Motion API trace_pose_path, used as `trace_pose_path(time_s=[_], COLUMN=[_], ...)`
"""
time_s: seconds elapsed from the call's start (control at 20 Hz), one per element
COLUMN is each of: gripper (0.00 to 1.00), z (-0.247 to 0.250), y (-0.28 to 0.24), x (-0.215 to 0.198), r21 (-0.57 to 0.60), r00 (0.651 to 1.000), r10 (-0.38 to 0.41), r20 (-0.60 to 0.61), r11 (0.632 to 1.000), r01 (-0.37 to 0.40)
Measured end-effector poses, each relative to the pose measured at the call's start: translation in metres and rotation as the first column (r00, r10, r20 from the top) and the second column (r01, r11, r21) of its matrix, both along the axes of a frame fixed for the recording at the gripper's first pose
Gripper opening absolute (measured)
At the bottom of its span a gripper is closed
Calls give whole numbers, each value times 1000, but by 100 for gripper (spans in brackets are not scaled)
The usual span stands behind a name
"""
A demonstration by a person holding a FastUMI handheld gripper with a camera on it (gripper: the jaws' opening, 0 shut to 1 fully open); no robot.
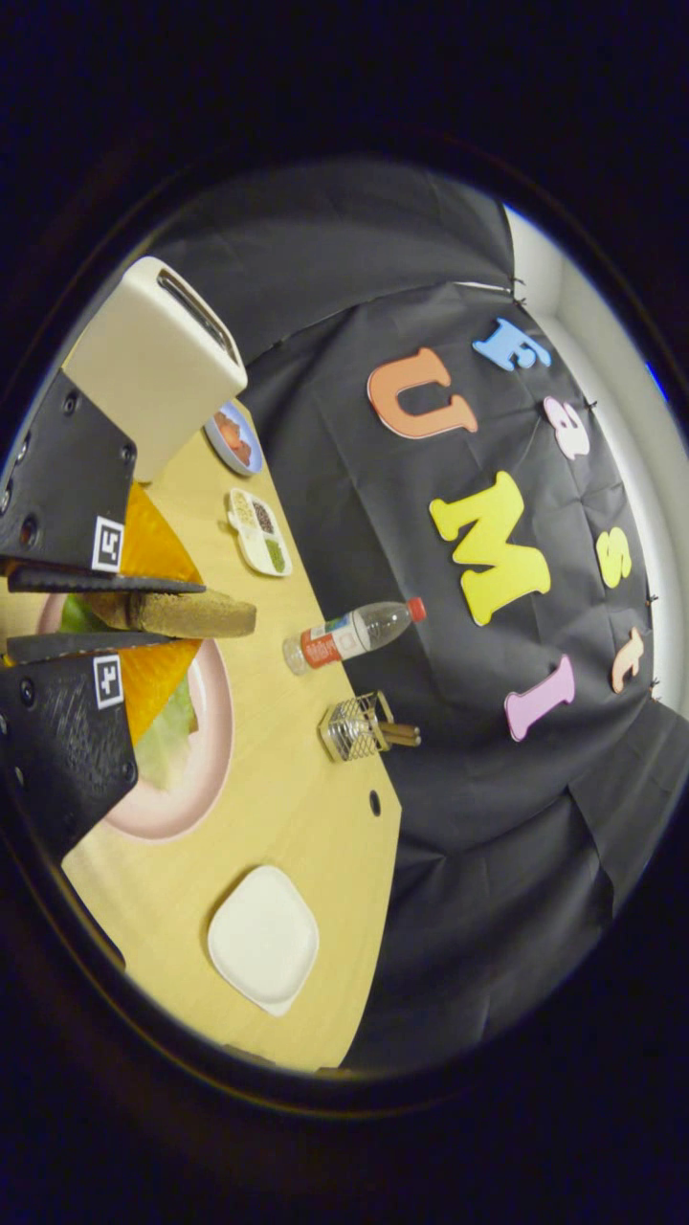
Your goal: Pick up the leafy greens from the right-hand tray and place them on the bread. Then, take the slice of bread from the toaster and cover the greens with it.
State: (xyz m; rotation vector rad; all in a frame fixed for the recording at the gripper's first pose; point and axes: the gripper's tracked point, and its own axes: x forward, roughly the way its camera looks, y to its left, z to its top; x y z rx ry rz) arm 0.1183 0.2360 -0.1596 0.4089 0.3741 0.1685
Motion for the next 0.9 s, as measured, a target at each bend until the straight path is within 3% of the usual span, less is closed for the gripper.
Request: trace_pose_path(time_s=[0.15, 0.25, 0.55, 0.7, 0.8, 0.9], gripper=[24, 39, 59, 73, 88, 93], z=[-10, -16, -18, 1, 24, 49], y=[-15, -26, -66, -83, -89, -99], x=[1, 4, 6, 1, -4, -13], r21=[-8, -17, -34, -74, -120, -180], r00=[1000, 999, 994, 993, 989, 978], r10=[-16, -30, -103, -115, -99, -77], r20=[-26, -39, -36, 29, 108, 192], r11=[1000, 999, 994, 990, 986, 977], r01=[16, 29, 101, 117, 112, 112])
